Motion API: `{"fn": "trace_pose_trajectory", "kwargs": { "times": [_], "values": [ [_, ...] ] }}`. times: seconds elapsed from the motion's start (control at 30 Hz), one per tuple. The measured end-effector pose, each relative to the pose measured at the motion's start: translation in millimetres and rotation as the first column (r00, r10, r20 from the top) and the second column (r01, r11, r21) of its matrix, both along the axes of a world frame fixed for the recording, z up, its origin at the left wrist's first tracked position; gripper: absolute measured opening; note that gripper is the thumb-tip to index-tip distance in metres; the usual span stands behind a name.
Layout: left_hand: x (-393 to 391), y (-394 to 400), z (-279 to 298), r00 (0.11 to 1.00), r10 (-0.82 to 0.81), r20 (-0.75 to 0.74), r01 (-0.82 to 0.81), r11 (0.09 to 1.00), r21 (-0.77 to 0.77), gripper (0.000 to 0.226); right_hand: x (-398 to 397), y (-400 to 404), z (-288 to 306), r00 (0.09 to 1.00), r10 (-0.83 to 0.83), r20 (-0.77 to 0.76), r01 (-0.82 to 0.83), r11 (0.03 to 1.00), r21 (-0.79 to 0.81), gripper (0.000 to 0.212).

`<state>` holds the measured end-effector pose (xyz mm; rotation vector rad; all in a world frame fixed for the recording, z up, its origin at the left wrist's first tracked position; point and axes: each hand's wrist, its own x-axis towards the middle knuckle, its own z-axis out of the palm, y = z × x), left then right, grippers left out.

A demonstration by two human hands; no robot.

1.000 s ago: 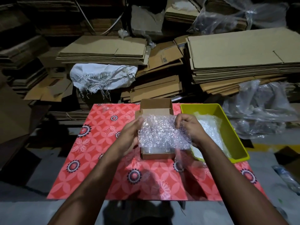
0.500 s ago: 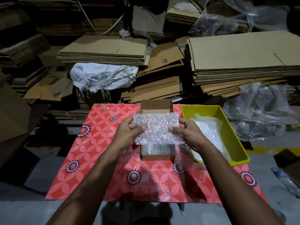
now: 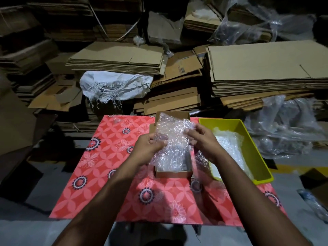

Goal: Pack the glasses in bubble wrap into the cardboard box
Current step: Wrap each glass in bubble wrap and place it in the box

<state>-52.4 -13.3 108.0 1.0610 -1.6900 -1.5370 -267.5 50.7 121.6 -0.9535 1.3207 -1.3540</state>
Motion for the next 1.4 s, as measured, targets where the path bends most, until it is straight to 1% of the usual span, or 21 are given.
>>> {"fn": "trace_pose_trajectory", "kwargs": {
  "times": [0.03,0.07,0.1,0.13,0.23,0.33,0.43,0.5,0.6,0.73,0.8,0.83,0.93,0.97,1.03,1.1,1.13,1.2,1.3,1.33,1.4],
  "values": [
    [0.4,1.0,-3.4,0.998,0.052,-0.03,-0.051,0.998,0.029,0.038,2.2,4.1,-3.9,0.999,0.033,0.018,-0.033,0.999,0.033,0.024],
    [0.7,1.9,-6.7,0.996,0.071,-0.044,-0.069,0.996,0.055,0.053,4.7,8.5,-8.4,0.996,0.089,-0.026,-0.087,0.994,0.069,0.023],
    [0.1,3.5,-8.4,0.995,0.079,-0.056,-0.075,0.995,0.072,0.059,8.4,12.7,-11.4,0.986,0.146,-0.085,-0.138,0.986,0.091,0.022],
    [-1.0,5.9,-8.1,0.994,0.081,-0.074,-0.075,0.993,0.087,0.053,12.3,16.0,-12.8,0.976,0.175,-0.131,-0.164,0.982,0.089,0.018],
    [-2.9,11.3,-9.1,0.988,0.101,-0.114,-0.091,0.992,0.09,0.014,17.3,17.1,-14.9,0.98,0.124,-0.154,-0.128,0.992,-0.02,0.011],
    [2.1,10.0,-12.3,0.975,0.126,-0.182,-0.109,0.989,0.104,0.018,13.3,14.7,-17.5,0.991,0.056,-0.122,-0.064,0.996,-0.063,0.011],
    [6.8,5.9,-10.4,0.959,0.154,-0.237,-0.124,0.982,0.139,0.007,11.3,13.8,-15.0,0.995,0.034,-0.09,-0.039,0.997,-0.061,0.02],
    [7.6,3.8,-8.9,0.946,0.157,-0.285,-0.122,0.983,0.136,0.014,14.0,15.0,-10.7,0.998,0.005,-0.064,-0.009,0.997,-0.073,0.026],
    [8.6,2.6,-5.1,0.939,0.14,-0.315,-0.105,0.987,0.125,0.023,16.7,14.8,-6.7,0.994,-0.016,-0.105,0.005,0.994,-0.106,0.037],
    [11.8,6.9,1.9,0.899,0.131,-0.418,-0.052,0.98,0.194,0.026,15.2,13.2,-8.8,0.98,-0.007,-0.198,-0.023,0.988,-0.15,0.046],
    [14.3,6.3,-0.7,0.915,0.1,-0.39,-0.035,0.985,0.17,0.018,17.7,15.3,-5.3,0.978,-0.018,-0.209,-0.017,0.987,-0.162,0.049],
    [15.4,6.1,-2.8,0.932,0.079,-0.352,-0.032,0.99,0.138,0.017,17.8,15.4,-5.0,0.985,-0.014,-0.17,-0.015,0.985,-0.17,0.047],
    [14.8,6.4,-4.6,0.946,0.089,-0.312,-0.061,0.993,0.097,0.029,12.9,13.4,-11.1,0.99,0.005,0.14,0.007,0.996,-0.086,0.038],
    [14.5,7.9,-3.7,0.943,0.093,-0.32,-0.068,0.994,0.087,0.031,10.0,13.6,-15.1,0.979,0.02,0.202,-0.013,0.999,-0.038,0.04],
    [13.5,8.4,-4.3,0.942,0.092,-0.322,-0.07,0.994,0.078,0.037,9.3,16.0,-18.7,0.985,0.082,0.154,-0.095,0.992,0.082,0.052],
    [12.8,7.6,-5.2,0.952,0.101,-0.289,-0.081,0.994,0.079,0.046,12.3,18.8,-23.1,0.985,0.166,0.044,-0.17,0.976,0.138,0.05],
    [12.3,7.6,-6.1,0.958,0.106,-0.266,-0.088,0.993,0.079,0.048,14.4,20.4,-22.7,0.984,0.179,0.006,-0.178,0.975,0.131,0.039],
    [11.8,8.6,-7.3,0.963,0.094,-0.254,-0.071,0.992,0.1,0.047,16.2,22.9,-20.9,0.989,0.146,0.007,-0.146,0.986,0.083,0.013],
    [14.0,13.5,-3.3,0.977,0.018,-0.211,0.006,0.994,0.11,0.031,9.7,22.4,-21.6,0.991,0.136,-0.013,-0.135,0.99,0.047,0.002],
    [14.7,12.8,-2.5,0.98,0.005,-0.198,0.016,0.995,0.102,0.027,7.6,22.2,-22.5,0.99,0.141,-0.025,-0.14,0.989,0.039,0.006],
    [16.1,8.1,-3.1,0.983,0.033,-0.181,-0.022,0.998,0.064,0.022,5.0,21.7,-22.1,0.993,0.121,0.01,-0.121,0.992,0.031,0.025]
  ]
}}
